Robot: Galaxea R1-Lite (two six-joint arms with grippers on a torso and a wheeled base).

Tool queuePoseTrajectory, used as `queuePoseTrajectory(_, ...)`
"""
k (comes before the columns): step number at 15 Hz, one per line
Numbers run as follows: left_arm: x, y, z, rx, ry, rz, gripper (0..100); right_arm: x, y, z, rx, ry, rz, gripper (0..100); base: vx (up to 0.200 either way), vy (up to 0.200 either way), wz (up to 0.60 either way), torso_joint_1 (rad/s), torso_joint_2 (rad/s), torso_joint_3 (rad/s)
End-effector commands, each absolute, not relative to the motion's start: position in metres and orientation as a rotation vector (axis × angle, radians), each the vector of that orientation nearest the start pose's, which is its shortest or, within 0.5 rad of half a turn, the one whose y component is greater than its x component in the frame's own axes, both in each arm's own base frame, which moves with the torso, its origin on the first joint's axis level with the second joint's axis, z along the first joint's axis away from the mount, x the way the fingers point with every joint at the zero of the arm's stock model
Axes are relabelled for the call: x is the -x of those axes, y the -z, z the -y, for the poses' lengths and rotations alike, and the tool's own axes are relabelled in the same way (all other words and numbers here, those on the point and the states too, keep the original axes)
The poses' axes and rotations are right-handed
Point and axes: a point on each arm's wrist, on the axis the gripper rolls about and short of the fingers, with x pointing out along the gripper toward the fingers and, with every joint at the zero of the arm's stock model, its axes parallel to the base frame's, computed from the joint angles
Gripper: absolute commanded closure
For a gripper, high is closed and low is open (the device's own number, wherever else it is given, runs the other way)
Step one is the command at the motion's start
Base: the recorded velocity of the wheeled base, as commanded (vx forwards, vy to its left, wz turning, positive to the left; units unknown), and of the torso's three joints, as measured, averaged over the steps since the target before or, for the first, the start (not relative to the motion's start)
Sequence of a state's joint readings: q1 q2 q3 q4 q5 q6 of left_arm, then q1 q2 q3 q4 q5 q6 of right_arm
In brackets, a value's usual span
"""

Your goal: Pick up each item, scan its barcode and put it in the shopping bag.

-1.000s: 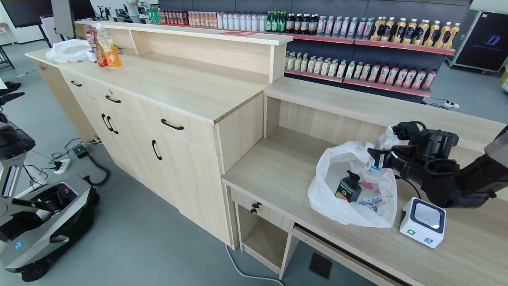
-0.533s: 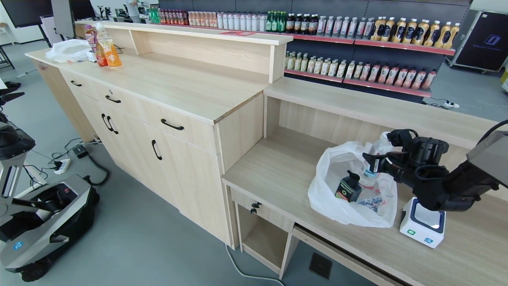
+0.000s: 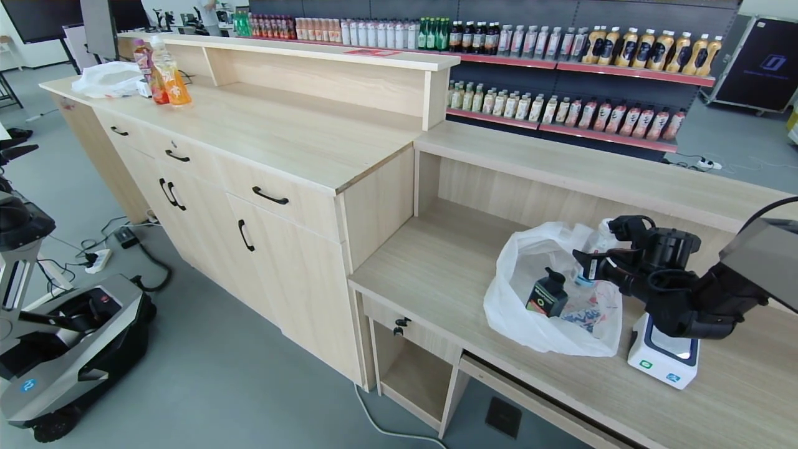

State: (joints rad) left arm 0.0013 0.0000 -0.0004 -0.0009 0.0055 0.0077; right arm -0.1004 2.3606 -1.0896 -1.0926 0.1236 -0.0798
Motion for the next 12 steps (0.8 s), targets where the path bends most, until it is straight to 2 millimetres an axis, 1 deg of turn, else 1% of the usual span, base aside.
queuePoseTrajectory(1, 0.023, -0.076, 0.000, -0.008, -0.008, 0.003, 0, -0.440, -0.037, 0.042, 0.059, -0.051, -0.187, 100, 0.000, 0.000, 0.00, 0.000, 0.00, 0.000)
queuePoseTrajectory(4, 0.023, -0.076, 0.000, -0.008, -0.008, 0.002, 0, -0.441, -0.027, 0.042, 0.089, -0.077, -0.193, 100, 0.000, 0.000, 0.00, 0.000, 0.00, 0.000)
queuePoseTrajectory(7, 0.023, -0.076, 0.000, -0.008, -0.008, 0.003, 0, -0.440, -0.019, 0.047, 0.100, -0.086, -0.213, 100, 0.000, 0.000, 0.00, 0.000, 0.00, 0.000)
queuePoseTrajectory(12, 0.023, -0.076, 0.000, -0.008, -0.008, 0.002, 0, -0.438, -0.011, 0.046, 0.099, -0.089, -0.225, 100, 0.000, 0.000, 0.00, 0.000, 0.00, 0.000)
